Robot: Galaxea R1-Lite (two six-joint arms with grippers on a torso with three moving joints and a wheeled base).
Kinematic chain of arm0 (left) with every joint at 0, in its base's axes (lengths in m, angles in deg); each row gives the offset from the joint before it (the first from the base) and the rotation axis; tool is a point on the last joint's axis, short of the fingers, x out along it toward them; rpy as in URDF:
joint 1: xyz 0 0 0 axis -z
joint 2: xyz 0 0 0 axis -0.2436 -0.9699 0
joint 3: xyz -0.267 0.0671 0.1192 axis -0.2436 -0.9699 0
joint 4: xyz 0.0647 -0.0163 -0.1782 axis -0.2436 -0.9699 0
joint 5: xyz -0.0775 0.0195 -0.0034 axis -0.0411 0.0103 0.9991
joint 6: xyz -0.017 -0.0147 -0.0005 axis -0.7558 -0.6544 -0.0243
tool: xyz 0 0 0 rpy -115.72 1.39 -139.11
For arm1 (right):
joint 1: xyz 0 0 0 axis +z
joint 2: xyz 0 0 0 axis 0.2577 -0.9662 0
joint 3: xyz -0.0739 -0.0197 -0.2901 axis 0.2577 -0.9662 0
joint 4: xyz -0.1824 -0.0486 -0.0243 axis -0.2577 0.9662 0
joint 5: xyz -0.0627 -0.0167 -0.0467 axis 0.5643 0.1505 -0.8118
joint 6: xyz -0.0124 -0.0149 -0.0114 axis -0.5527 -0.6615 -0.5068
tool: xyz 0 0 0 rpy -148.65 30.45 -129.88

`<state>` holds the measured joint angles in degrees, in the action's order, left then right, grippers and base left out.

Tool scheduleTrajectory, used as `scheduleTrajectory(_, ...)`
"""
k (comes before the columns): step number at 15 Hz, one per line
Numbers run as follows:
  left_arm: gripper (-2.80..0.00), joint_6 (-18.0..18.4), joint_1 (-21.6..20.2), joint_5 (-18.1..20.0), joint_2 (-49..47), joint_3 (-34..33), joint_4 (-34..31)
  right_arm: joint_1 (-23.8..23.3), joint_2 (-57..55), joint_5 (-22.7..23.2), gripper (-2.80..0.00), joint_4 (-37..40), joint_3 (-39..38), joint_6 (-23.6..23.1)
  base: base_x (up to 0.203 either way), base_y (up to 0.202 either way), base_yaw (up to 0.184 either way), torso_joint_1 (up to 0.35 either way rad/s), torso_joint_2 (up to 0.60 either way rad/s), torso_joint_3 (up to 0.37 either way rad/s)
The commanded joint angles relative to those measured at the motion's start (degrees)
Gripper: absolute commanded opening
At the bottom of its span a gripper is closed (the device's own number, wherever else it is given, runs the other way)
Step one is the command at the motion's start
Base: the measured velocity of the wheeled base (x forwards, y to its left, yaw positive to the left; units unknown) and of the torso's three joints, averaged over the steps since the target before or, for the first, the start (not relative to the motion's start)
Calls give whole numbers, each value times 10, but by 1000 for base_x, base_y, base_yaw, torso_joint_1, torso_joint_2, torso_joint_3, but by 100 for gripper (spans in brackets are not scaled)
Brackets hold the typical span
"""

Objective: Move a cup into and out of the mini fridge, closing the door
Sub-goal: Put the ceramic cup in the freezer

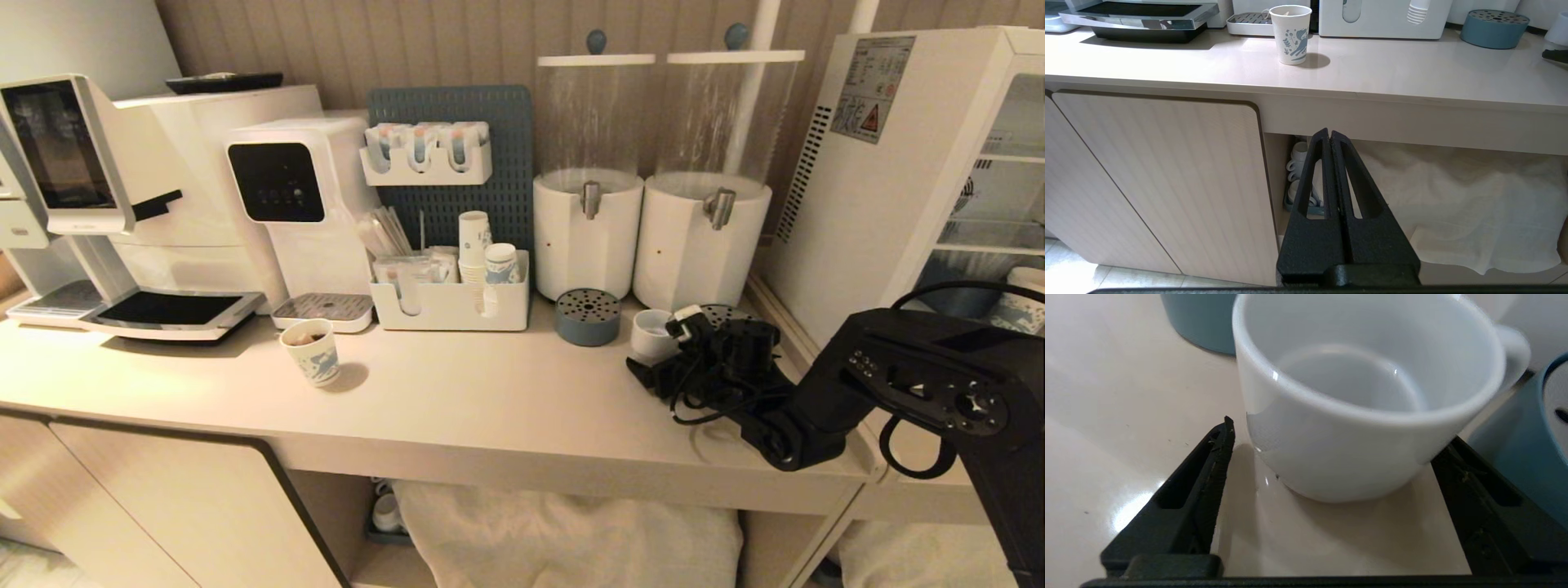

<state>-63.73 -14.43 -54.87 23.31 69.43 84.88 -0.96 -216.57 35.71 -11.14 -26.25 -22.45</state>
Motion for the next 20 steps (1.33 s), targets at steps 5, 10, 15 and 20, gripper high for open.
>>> scheduleTrajectory(5,-280,0,0,0,0,0,0,-1,2,1,0,-2,12,0,0,0,0,0,0,0)
scheduleTrajectory(10,-280,0,0,0,0,0,0,-3,7,1,0,16,26,1,0,0,0,0,0,0)
scheduleTrajectory(15,-280,0,0,0,0,0,0,-3,3,1,0,16,30,0,0,0,0,0,0,0)
scheduleTrajectory(20,-280,0,0,0,0,0,0,-4,6,1,0,23,35,0,0,0,0,0,0,0)
